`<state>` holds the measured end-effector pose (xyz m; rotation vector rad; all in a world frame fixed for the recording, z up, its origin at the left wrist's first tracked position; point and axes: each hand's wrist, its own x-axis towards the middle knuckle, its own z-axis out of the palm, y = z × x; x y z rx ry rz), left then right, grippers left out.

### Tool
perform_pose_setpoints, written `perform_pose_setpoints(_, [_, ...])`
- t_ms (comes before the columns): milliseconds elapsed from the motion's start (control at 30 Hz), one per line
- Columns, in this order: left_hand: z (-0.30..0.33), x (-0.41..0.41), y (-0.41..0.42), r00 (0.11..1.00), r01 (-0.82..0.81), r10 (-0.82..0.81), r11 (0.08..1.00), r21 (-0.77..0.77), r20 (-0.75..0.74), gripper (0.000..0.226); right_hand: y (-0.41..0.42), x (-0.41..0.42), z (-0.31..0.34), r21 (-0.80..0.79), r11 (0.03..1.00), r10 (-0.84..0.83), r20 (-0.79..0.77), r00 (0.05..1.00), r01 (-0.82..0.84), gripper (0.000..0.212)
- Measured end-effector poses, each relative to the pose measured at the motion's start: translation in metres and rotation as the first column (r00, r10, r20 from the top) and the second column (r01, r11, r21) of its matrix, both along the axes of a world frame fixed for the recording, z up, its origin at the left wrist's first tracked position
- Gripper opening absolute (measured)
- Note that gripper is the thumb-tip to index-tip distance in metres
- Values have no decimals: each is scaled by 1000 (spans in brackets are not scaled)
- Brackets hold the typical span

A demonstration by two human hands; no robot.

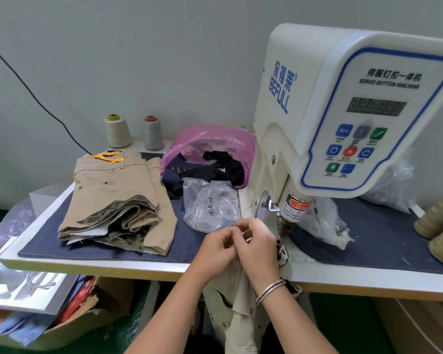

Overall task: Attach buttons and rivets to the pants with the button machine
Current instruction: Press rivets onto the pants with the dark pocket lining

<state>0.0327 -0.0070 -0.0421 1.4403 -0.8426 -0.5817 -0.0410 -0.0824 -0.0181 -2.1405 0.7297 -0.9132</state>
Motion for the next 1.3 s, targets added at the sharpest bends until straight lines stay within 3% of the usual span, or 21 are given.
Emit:
perform_pose_setpoints(233, [1,2,1,1000,27,-27,999,21,10,39,4,-6,-4,-140,989,50,-32,998,-54,7])
perform_pose_setpoints(433, [0,2,1,1000,22,-22,1000,15,19,47,5,-3,2,-91,995,28,-21,999,-30,3])
perform_pose_setpoints(567, [-3,3,0,999,39,-38,999,34,-13,20,10,-29,7,-169,983,80,90,993,-64,7])
perform_pose_setpoints(633, [-2,3,-1,998,43,-41,998,39,-37,12,8,-54,6,-126,989,95,157,983,-75,10])
perform_pose_setpoints(733, [-1,3,-2,998,43,-40,997,57,-45,8,-11,-79,5,-7,1000,-19,186,982,21,20])
perform_pose_setpoints(833, [-1,2,-1,998,35,-31,997,75,-51,9,-34,-85,9,37,998,-63,161,985,58,20])
perform_pose_setpoints(1000, [0,1,0,998,30,-25,996,85,-64,10,-52,-78,15,-72,997,41,11,999,-40,19])
perform_pose_setpoints(1300, [3,0,1,997,32,-25,995,94,-73,9,-55,-77,14,-245,969,20,-96,995,-43,8])
